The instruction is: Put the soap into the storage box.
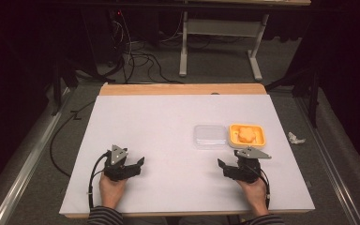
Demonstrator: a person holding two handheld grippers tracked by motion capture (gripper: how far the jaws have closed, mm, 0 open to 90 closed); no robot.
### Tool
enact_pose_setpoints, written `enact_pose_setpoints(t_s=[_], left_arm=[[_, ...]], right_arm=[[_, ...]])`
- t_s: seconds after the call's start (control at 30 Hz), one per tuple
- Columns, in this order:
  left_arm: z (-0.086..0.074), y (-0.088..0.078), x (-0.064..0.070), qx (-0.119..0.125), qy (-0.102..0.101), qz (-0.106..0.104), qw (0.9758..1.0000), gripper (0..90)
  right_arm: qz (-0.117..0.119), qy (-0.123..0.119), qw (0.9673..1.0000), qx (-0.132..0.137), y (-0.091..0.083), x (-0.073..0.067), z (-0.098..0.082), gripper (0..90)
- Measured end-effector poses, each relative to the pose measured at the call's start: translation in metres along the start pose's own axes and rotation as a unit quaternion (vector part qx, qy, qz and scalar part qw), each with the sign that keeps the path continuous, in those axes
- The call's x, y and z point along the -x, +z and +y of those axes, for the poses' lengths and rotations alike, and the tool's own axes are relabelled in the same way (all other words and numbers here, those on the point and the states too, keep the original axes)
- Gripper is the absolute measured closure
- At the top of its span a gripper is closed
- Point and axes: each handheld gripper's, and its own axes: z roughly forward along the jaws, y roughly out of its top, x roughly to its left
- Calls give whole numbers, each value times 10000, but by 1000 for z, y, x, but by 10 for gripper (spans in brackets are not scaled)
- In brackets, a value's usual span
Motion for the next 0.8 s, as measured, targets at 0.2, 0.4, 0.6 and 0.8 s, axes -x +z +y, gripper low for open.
enact_pose_setpoints(t_s=[0.2, 0.4, 0.6, 0.8], left_arm=[[0, 0, 0, 0, 3, 10, 10000, 225], [0, 0, 0, 2, 3, 2, 10000, 226], [0, 0, 0, 5, 5, 4, 10000, 225], [0, 0, 0, 8, 8, 11, 10000, 225]], right_arm=[[-66, -96, 9999, -110, 7, -2, -2, 247], [-110, -141, 9997, -176, 13, -4, -4, 251], [-123, -224, 9995, -170, 15, -7, -4, 253], [-122, -242, 9994, -196, 15, -7, -5, 255]])
